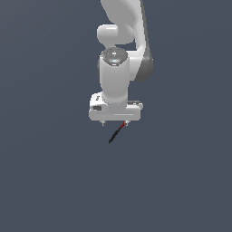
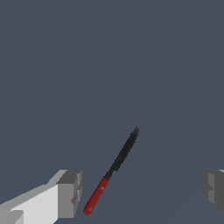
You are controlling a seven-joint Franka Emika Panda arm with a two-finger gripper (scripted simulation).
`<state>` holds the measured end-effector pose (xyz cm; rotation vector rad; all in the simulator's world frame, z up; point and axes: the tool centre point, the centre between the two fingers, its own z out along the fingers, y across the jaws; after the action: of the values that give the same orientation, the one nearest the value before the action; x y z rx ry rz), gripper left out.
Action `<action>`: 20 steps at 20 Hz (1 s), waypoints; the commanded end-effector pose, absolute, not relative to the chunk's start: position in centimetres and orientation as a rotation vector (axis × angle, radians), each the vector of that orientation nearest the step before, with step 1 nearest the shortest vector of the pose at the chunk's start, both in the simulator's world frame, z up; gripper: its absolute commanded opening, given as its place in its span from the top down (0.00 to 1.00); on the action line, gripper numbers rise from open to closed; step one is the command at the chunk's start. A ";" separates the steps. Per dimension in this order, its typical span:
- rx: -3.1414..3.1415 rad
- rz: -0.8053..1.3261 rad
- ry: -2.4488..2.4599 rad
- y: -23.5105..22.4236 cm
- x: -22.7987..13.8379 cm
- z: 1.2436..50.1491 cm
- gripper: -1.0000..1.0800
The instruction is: Pick up the object and move it to a goal position.
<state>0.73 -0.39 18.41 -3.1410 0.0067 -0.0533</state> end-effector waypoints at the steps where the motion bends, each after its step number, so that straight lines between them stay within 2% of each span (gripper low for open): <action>1: -3.141 -0.053 0.007 -0.4 0.7 18.4 0.04; 10: -3.133 -0.043 0.014 -2.3 0.4 18.2 0.04; 20: -3.131 -0.040 0.063 -2.0 0.1 17.4 0.04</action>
<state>0.23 -2.08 17.71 -3.1318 0.0459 -0.0420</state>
